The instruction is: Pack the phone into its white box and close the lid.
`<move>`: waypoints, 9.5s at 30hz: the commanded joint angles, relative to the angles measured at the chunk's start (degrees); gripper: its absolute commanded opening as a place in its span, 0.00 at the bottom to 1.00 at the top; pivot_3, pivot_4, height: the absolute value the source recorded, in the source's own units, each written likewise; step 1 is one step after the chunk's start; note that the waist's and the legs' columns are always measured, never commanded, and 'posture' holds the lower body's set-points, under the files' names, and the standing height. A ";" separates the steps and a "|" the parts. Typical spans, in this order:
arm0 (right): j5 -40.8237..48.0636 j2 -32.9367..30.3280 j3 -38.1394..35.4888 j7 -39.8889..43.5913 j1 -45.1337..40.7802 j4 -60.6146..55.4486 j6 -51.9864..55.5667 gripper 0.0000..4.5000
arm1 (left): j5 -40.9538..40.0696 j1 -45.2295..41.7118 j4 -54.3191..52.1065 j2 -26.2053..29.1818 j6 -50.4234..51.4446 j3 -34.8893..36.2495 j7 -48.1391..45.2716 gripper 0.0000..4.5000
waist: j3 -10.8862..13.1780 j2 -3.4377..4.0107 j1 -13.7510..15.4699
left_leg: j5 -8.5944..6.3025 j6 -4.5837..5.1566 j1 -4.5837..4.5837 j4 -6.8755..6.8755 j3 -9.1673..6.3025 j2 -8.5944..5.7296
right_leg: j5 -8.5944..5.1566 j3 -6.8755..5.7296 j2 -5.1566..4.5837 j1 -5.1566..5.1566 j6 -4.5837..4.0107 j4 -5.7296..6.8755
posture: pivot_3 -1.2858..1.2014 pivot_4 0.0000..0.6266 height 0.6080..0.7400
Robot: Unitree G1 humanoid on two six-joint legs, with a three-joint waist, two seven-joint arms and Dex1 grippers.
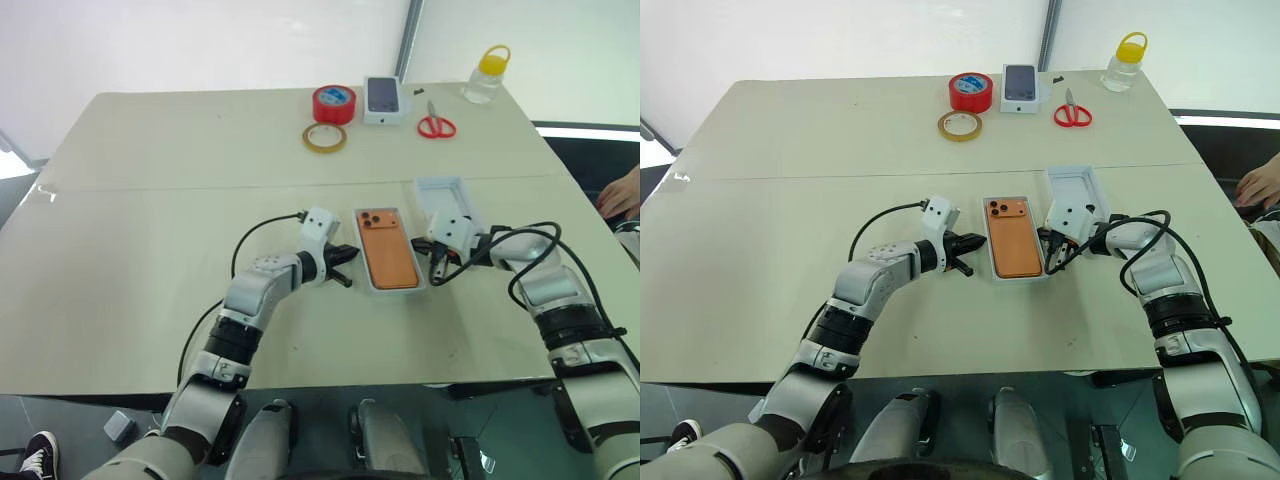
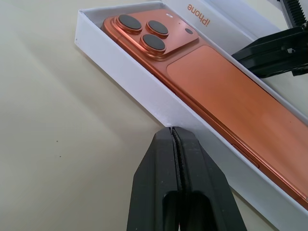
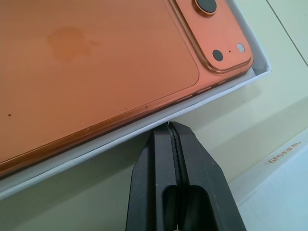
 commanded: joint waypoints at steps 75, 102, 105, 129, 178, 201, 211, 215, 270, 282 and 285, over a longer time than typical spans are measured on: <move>6.90 0.94 5.51 -18.99 -20.05 -12.75 76.64 1.00 | -9.66 13.88 -16.85 31.43 -25.86 9.83 -36.18 1.00 | 0.05 0.11 -0.35 | -0.22 0.38 -0.07 -0.04 0.03 0.06 | 0.00 0.11 0.01 -0.17 -0.03 0.05 | 0.52 0.24 1.00; 11.06 8.48 2.40 -27.71 -30.85 0.22 86.70 1.00 | -11.90 18.47 -22.75 30.05 -26.88 10.94 -32.02 1.00 | 0.08 0.17 -0.42 | -0.24 0.41 -0.08 -0.13 0.07 0.06 | 0.01 0.13 0.00 -0.25 -0.04 0.08 | 0.52 0.24 1.00; 10.95 9.14 1.66 -28.84 -30.54 1.26 85.41 1.00 | -12.01 18.44 -22.90 29.84 -26.39 10.79 -31.48 1.00 | 0.08 0.17 -0.40 | -0.23 0.41 -0.07 -0.13 0.07 0.06 | 0.01 0.13 0.01 -0.25 -0.04 0.09 | 0.52 0.24 1.00; 12.14 12.00 -5.99 -35.71 -29.37 2.85 83.36 0.00 | -12.73 17.16 -22.99 29.07 -23.76 10.85 -28.51 1.00 | 0.07 0.17 -0.46 | -0.23 0.41 -0.05 -0.11 0.08 0.06 | 0.01 0.12 0.01 -0.21 -0.04 0.10 | 0.52 0.24 1.00; 79.74 41.67 -33.65 -57.23 5.93 -34.38 89.24 0.00 | -16.06 19.56 -27.40 27.04 -17.53 13.89 -19.56 1.00 | 0.07 0.26 -1.82 | -0.21 0.45 -0.02 -0.17 0.08 0.13 | 0.04 0.16 0.08 -0.23 -0.08 0.16 | 0.52 0.24 1.00; 79.61 32.32 -30.36 -54.78 0.15 -20.49 81.79 0.13 | -4.82 11.30 -10.01 12.72 -22.98 5.36 -12.19 0.00 | 0.04 0.26 -1.61 | -0.20 0.49 0.03 -0.13 0.07 0.13 | 0.04 0.12 0.10 -0.09 -0.07 0.14 | 0.52 0.24 1.00; 70.30 16.32 -28.57 -41.20 0.94 -22.64 74.07 0.65 | -4.09 9.47 -7.93 8.50 -22.86 3.79 -12.27 0.00 | 0.06 0.25 -1.30 | -0.24 0.56 -0.06 -0.06 0.08 0.08 | 0.03 0.07 0.06 -0.10 -0.05 0.07 | 0.52 0.24 1.00; 64.22 11.44 -27.15 -35.76 0.83 -22.58 68.07 0.65 | -3.69 8.86 -7.40 6.47 -22.73 2.61 -12.14 0.00 | 0.06 0.25 -1.67 | -0.24 0.56 -0.04 -0.08 0.09 0.12 | 0.03 0.08 0.09 -0.10 -0.05 0.08 | 0.52 0.24 1.00; 18.07 4.91 -8.92 -16.78 11.45 -26.68 26.59 0.02 | 1.21 3.58 -3.35 1.65 -12.93 1.29 -7.40 0.00 | 0.08 0.21 0.03 | -0.23 0.52 -0.05 0.06 0.11 0.12 | 0.03 0.05 0.10 -0.09 -0.04 0.07 | 0.52 0.24 1.00; 17.65 4.52 -9.25 -16.60 13.43 -27.92 27.10 0.02 | 1.73 5.05 -4.50 0.73 -12.67 1.01 -6.32 0.00 | 0.08 0.21 0.16 | -0.23 0.52 -0.05 0.10 0.10 0.12 | 0.03 0.05 0.10 -0.05 -0.04 0.07 | 0.52 0.24 1.00; 17.29 4.58 -9.07 -16.60 13.99 -28.35 27.04 0.02 | 1.69 5.18 -4.72 1.02 -12.92 1.06 -6.49 0.00 | 0.08 0.21 0.12 | -0.23 0.53 -0.05 0.10 0.10 0.12 | 0.03 0.05 0.10 -0.05 -0.04 0.07 | 0.52 0.24 1.00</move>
